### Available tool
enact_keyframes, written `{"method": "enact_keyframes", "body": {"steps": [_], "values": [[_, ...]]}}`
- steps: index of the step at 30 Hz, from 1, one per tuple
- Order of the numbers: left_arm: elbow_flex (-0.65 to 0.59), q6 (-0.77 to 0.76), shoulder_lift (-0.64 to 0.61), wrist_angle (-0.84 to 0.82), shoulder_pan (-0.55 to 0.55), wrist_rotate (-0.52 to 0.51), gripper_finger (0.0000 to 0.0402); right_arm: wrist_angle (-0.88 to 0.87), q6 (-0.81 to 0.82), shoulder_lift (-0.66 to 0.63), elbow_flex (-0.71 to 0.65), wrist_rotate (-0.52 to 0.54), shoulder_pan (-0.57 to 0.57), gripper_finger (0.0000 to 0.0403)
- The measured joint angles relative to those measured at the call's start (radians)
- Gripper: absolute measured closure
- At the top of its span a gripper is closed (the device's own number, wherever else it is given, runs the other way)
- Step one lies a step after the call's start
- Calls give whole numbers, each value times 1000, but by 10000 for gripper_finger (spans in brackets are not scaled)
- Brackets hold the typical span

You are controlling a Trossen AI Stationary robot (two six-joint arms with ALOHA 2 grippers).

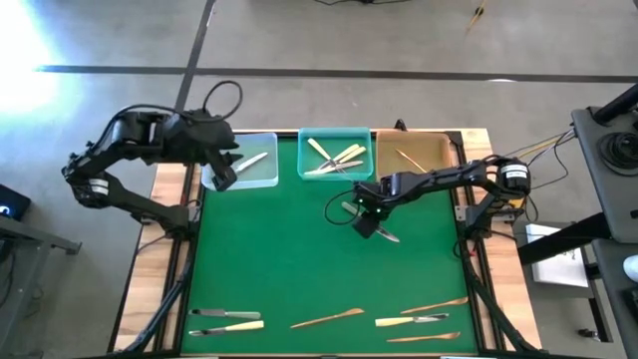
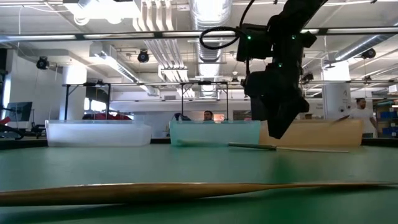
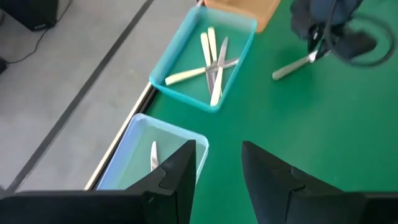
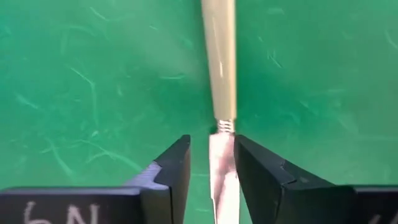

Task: Sort silverware by color (type)
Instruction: Put the top silver knife into the transparent bin

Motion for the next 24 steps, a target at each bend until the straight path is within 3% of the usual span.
{"method": "enact_keyframes", "body": {"steps": [10,16,24], "values": [[2,-19,-53,31,0,0,290,49,37,0,-13,52,-15,314],[2,-23,-67,31,0,0,290,56,35,2,-14,44,-15,306],[2,-23,-72,31,0,0,290,75,30,137,0,-4,-15,289]]}}
